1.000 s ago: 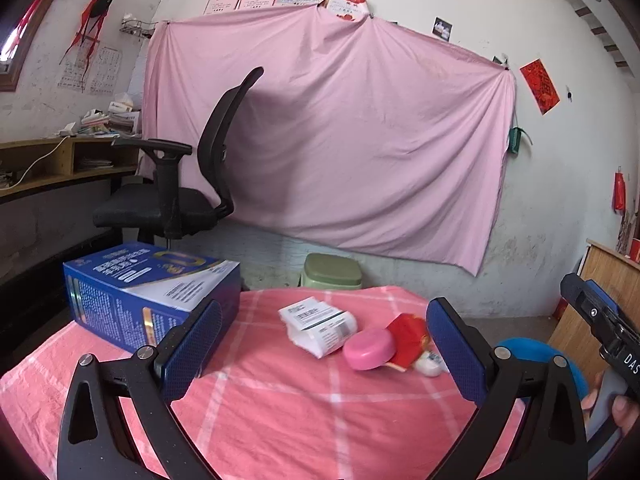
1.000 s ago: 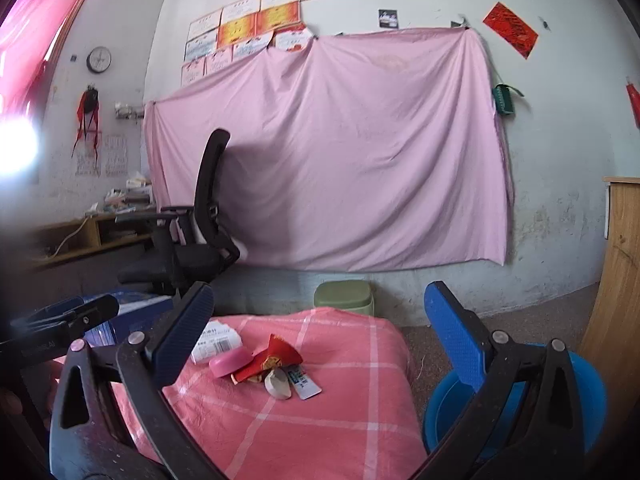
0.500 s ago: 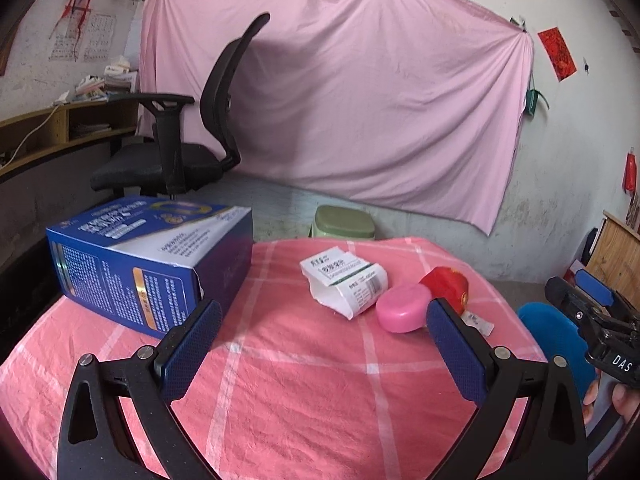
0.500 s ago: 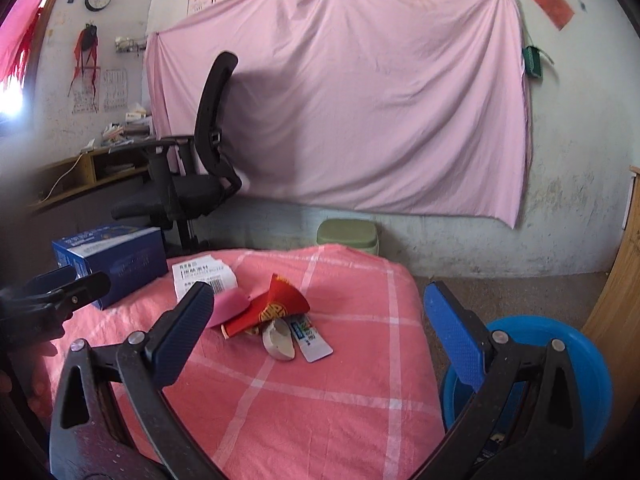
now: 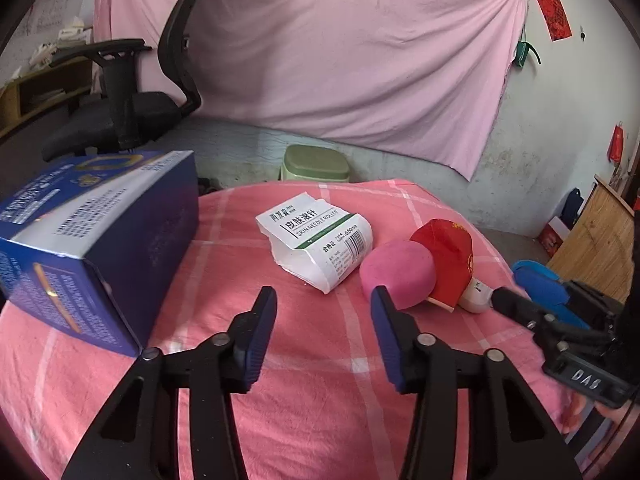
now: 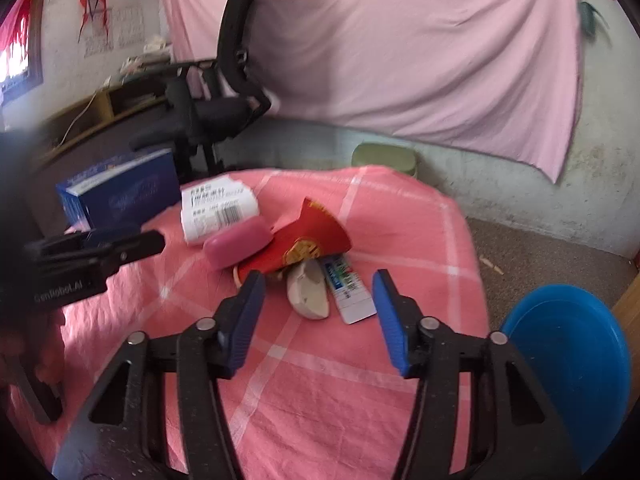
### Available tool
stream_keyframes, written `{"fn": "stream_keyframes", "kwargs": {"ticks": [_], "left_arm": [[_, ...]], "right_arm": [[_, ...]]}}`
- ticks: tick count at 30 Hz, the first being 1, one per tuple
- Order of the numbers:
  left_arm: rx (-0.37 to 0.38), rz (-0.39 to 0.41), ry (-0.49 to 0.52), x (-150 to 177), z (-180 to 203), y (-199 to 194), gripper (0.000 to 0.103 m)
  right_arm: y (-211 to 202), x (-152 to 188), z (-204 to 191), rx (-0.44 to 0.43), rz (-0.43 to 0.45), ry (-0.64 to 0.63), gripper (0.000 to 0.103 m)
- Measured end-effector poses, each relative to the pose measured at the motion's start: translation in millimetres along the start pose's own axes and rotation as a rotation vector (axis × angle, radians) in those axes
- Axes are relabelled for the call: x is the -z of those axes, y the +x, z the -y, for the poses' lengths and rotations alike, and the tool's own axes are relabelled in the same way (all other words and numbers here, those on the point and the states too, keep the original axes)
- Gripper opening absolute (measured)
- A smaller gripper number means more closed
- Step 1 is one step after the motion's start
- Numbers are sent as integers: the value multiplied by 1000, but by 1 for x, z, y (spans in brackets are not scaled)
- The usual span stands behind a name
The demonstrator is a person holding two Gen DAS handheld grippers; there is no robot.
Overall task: Collect trash
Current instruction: 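Grasp the white plastic piece with the right gripper while the left gripper grasps the white paper box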
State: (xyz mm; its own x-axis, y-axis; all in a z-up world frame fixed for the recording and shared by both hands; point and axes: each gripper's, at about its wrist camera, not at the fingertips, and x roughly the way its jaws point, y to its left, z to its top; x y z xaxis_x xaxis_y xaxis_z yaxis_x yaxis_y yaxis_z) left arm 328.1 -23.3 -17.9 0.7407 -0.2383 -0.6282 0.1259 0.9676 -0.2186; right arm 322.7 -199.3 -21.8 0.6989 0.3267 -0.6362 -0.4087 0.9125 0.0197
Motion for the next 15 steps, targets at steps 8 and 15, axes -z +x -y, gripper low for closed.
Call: {"fn": "stream_keyframes", "kwargs": {"ticks": [8,15], "left_arm": [[52,-45,-25,-11,-3,20,32],[79,-75,-88,-18,-9,31,9]], "right_arm": [[29,-2,0,-38,-141,-13,50],[28,-2,4,-46,-148,-1,39]]}}
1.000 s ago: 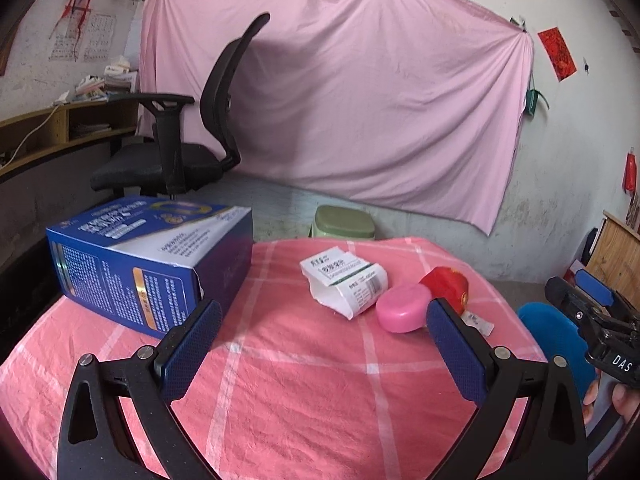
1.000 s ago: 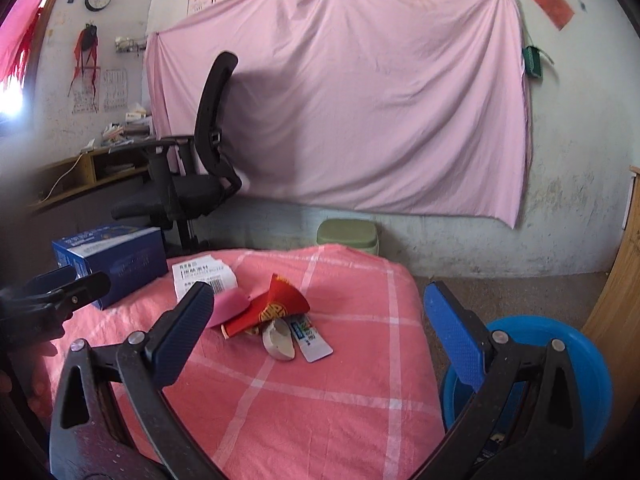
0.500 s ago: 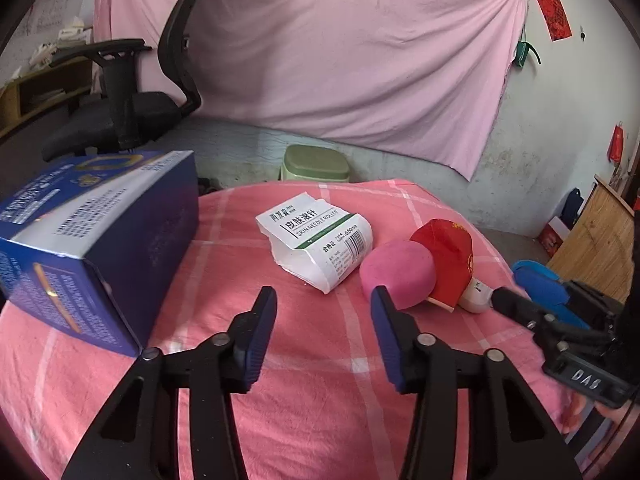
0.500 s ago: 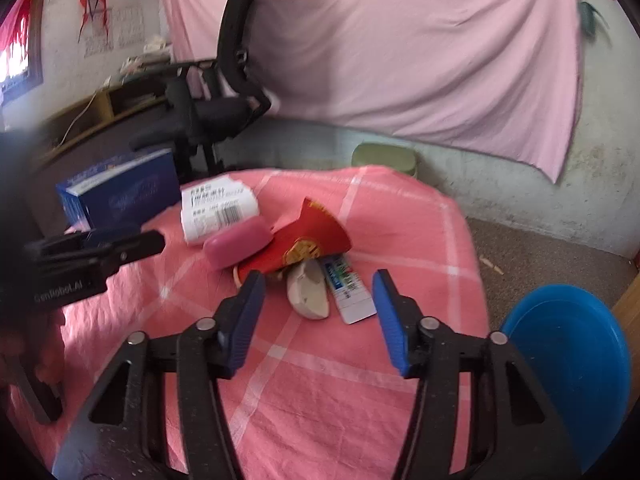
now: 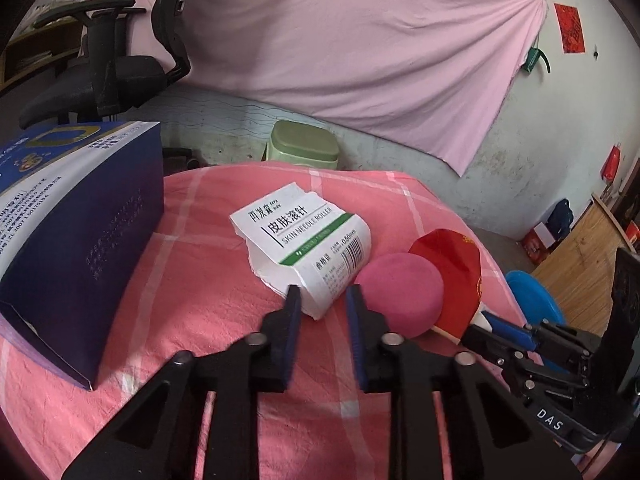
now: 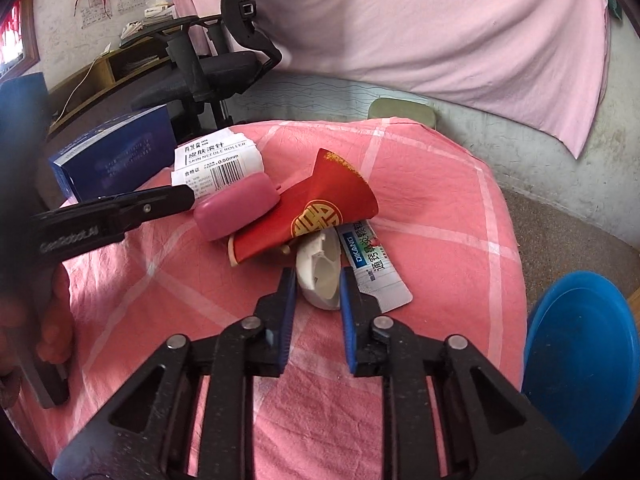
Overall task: Collect trash
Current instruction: 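Grasp the white plastic piece with the right gripper while the left gripper grasps the white paper box, then carry the white piece and paper box over the blue bucket and open both grippers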
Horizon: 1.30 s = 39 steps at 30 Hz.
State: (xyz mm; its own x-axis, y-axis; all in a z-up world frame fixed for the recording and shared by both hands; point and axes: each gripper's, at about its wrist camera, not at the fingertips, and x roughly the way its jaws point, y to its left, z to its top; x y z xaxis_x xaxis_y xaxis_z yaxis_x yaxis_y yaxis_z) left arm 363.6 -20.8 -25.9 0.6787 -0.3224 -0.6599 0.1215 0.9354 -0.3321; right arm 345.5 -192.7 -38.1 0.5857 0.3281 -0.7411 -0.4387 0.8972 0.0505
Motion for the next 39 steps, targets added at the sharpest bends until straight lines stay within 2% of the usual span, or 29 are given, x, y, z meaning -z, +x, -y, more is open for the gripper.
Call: {"fn": "stream_keyframes", "kwargs": {"ticks": [6,10,14,21,30,39], "left_arm": [[36,13,-47,-5,-7,-5,1],[39,17,-50,-5,-5,-11,0],[20,43,-19,3,3,-22,0],[-24,109,22,33,17,-54,0],[-77,270,188,61,69,-97,0],[-51,439,332,67,132,-129,0]], "right_arm": [[-3,0,-3,-10,13,-10,31],[-9,3,-6,-18,24,-19,31],[-14,6,-6,-30,33,-19,31],[-36,19,-7,-57,71,-17,31],[-86,33,-6,-75,278,9,31],[-159,50,3,4,609,4,31]]}}
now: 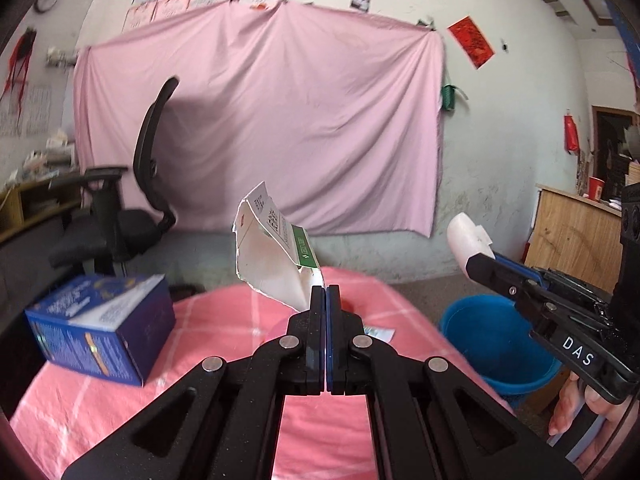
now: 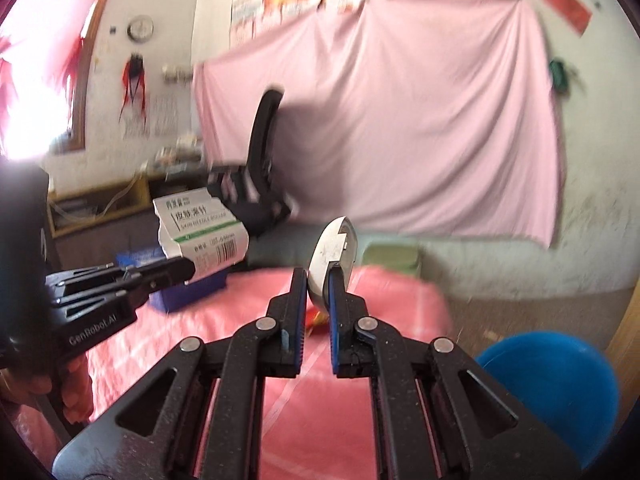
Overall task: Collect trash
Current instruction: 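Carry the white piece and paper box over the blue bucket and open both grippers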
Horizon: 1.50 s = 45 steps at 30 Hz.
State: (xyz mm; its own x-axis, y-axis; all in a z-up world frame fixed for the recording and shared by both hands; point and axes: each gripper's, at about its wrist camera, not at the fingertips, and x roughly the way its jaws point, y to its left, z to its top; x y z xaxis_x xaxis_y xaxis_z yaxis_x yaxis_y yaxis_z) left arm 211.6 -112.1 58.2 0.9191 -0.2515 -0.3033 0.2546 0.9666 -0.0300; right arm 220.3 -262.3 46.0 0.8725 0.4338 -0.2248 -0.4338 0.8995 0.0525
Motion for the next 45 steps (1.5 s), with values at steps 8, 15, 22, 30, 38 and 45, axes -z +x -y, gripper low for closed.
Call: {"fn": "stream_keyframes", "kwargs": {"ticks": [8,15,22,30,38,45], "left_arm": [[80,86,66,-27,43,-3,0],[193,121,121,-43,104,10,0],[306,63,120,-43,154,45,0],[403,-114,106,-30,204,98,0],[450,-257,50,-19,215,132,0],[441,-369,23,-11,212,154,0]], "right_arm": [[-48,-12,27,122,185,32,31],[-78,-9,68,237,207,95,31],[-94,7,109,344,160,176,31],[-102,30,160,402,60,321,31],[-98,50,185,406,-35,387,31],[-80,57,194,421,-99,402,34]]}}
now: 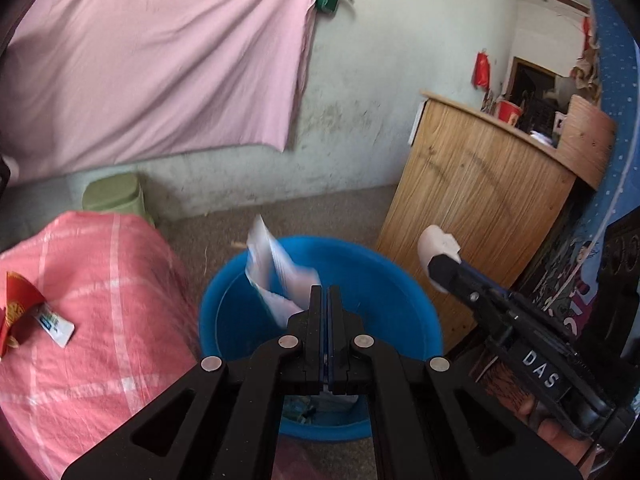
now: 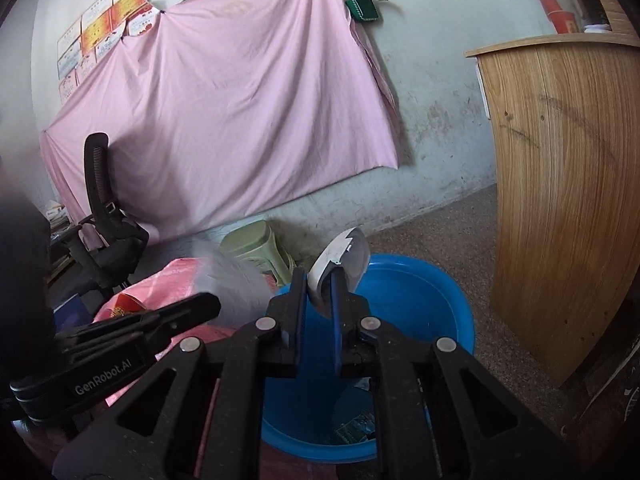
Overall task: Collect trash
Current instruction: 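Carry the white piece and paper box over the blue bucket and open both grippers, then move both tools back over the table toward the toothpaste tube and battery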
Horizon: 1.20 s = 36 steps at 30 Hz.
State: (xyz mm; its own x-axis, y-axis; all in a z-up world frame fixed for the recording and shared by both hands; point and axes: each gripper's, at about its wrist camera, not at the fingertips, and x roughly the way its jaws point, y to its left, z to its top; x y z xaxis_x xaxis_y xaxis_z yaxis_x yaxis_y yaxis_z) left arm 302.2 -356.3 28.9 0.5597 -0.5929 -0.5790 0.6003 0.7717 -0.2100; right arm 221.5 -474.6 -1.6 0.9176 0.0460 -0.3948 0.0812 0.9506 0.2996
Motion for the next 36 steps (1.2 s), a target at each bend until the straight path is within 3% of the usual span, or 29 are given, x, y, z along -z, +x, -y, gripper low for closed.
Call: {"fn": "stream_keyframes", "kwargs": {"ticks": [5,13,16,18,22,28,32,36], "left_arm": [[-15,-18,-25,6,-12,-1,0],[-61,28,-57,8,-30,-16,6],[-75,65,-67,9,-38,-30,20],[-84,103,-83,9,-45,-42,36],[-115,163,-100,7,-59,-65,41],[-194,255,-129,7,-82,-100,60],[-246,316,-138,12,-95,-120,86],[-307,400,-156,24,-108,-143,99]], "right_arm": [[8,0,-2,8,-29,-6,37],[6,-4,-8,8,0,-16,53],[2,-8,-13,-3,30,-25,62],[0,-10,-18,-11,51,-31,68],[-6,-16,-31,-28,98,-47,82],[-16,-22,-52,-66,170,-76,100],[-16,-23,-66,-84,196,-97,103],[-18,-23,-84,-108,231,-127,103]]}}
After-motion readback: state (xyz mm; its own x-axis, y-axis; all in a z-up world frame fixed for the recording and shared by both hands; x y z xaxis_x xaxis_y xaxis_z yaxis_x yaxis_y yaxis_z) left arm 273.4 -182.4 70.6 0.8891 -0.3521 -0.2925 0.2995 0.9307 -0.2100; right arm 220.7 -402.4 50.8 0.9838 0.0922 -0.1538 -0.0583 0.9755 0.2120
